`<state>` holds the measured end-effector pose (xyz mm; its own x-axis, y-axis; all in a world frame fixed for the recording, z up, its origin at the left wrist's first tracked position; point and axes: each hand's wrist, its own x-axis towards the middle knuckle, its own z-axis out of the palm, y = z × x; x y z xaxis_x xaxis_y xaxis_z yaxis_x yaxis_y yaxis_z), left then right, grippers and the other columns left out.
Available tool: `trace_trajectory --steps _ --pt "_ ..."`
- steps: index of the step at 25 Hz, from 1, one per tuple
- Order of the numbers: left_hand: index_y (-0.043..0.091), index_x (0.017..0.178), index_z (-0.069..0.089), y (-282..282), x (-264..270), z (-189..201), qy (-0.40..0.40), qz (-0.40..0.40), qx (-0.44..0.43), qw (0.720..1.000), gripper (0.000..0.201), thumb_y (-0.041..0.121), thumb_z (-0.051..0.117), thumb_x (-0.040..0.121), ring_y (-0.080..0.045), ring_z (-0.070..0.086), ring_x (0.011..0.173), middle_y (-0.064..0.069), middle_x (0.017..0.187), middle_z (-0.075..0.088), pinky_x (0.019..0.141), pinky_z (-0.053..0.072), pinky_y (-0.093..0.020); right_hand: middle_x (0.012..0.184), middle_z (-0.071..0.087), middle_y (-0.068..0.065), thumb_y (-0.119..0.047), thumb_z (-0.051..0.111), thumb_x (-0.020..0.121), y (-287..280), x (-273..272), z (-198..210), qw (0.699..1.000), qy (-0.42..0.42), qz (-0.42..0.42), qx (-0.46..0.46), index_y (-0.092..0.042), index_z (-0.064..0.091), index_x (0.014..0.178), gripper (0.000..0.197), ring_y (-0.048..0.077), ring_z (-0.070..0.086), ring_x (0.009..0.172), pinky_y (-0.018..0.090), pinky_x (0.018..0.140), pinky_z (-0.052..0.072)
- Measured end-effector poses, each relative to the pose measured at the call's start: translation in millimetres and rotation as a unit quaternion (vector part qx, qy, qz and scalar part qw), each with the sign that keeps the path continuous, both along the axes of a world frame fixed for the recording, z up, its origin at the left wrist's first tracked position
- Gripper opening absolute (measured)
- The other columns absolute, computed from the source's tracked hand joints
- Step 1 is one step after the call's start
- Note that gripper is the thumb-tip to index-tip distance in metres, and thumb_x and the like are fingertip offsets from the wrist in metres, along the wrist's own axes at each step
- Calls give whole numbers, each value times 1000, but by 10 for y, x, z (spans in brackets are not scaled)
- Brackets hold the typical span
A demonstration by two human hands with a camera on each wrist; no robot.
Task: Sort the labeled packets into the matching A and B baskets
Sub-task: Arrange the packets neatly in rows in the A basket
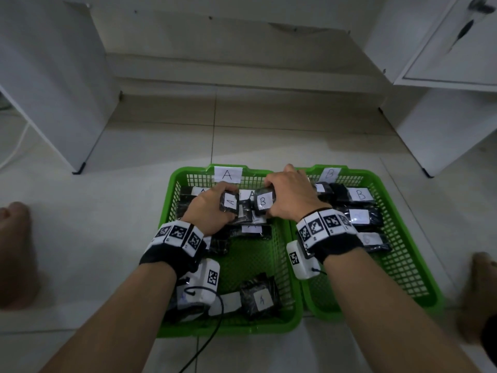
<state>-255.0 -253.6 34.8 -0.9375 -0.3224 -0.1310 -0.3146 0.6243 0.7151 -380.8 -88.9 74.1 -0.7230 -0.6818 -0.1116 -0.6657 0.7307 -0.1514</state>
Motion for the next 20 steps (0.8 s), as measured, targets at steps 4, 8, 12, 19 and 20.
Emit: trace_trajectory --steps 4,8,12,19,20 --pt "30 129 48 -48 29 16 59 17 47 997 66 9 82 77 0 64 86 8 106 65 71 54 -14 103 56 -8 -38 88 71 70 -33 -35 995 -47 -30 -84 -23 66 118 54 14 48 104 32 92 43" --pt "23 127 51 163 -170 41 40 -27 -4 999 61 25 84 76 -7 66 86 8 100 66 72 56 -20 112 68 -8 -31 92 70 288 -187 49 937 -149 -141 -282 -20 70 117 53 9 60 103 15 78 44" --pt "24 125 57 467 -414 -97 -13 -110 -149 983 54 46 77 79 -19 61 106 1 113 67 96 50 -37 112 73 -7 -32 92 69 476 -232 68 902 -183 -176 -350 -21 73 114 50 7 65 106 24 91 51" --pt "26 123 63 543 -474 -187 -1 -145 -317 937 45 50 67 85 -22 47 121 -1 126 57 105 37 -40 109 73 -8 -35 95 64 565 -185 -77 895 -193 -175 -361 -21 74 111 54 6 67 99 32 93 57" --pt "27 118 67 544 -462 -173 0 -151 -333 931 39 50 64 87 -22 48 119 0 124 58 104 37 -40 109 72 -8 -36 95 63 552 -171 -96 897 -193 -175 -358 -22 74 111 54 6 66 101 33 94 56"
